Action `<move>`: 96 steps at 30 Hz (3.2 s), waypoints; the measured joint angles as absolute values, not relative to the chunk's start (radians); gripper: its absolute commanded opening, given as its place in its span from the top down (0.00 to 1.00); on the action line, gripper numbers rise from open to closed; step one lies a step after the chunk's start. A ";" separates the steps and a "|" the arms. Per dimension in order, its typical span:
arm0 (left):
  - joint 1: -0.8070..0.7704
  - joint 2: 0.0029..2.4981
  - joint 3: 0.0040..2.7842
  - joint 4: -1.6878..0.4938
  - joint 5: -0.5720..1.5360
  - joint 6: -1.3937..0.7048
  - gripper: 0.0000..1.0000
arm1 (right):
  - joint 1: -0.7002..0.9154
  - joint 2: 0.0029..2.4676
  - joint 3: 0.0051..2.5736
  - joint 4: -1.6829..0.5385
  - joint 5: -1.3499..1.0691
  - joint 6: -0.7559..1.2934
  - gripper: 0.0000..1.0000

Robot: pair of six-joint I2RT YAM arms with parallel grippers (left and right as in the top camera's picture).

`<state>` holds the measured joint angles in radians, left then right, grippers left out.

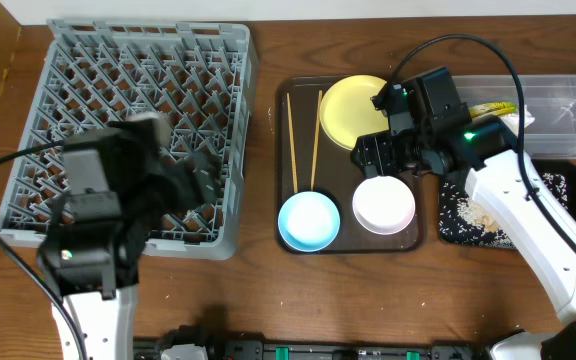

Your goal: Sort waste into correct bins and load items into the dishwasher

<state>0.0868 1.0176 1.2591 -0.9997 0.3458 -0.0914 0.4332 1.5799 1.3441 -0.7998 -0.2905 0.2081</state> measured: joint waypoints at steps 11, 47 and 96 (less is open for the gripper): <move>-0.007 1.010 1.259 -1.018 0.350 -0.055 0.02 | 0.433 1.580 1.344 -0.800 -0.289 0.200 0.01; -0.008 1.012 1.259 -1.021 0.350 -0.054 0.02 | 0.348 0.695 0.613 -0.244 -0.154 -0.248 0.01; -0.008 1.013 1.259 -0.933 0.376 -0.060 0.02 | 0.348 0.012 0.007 -0.059 -0.140 -0.255 0.01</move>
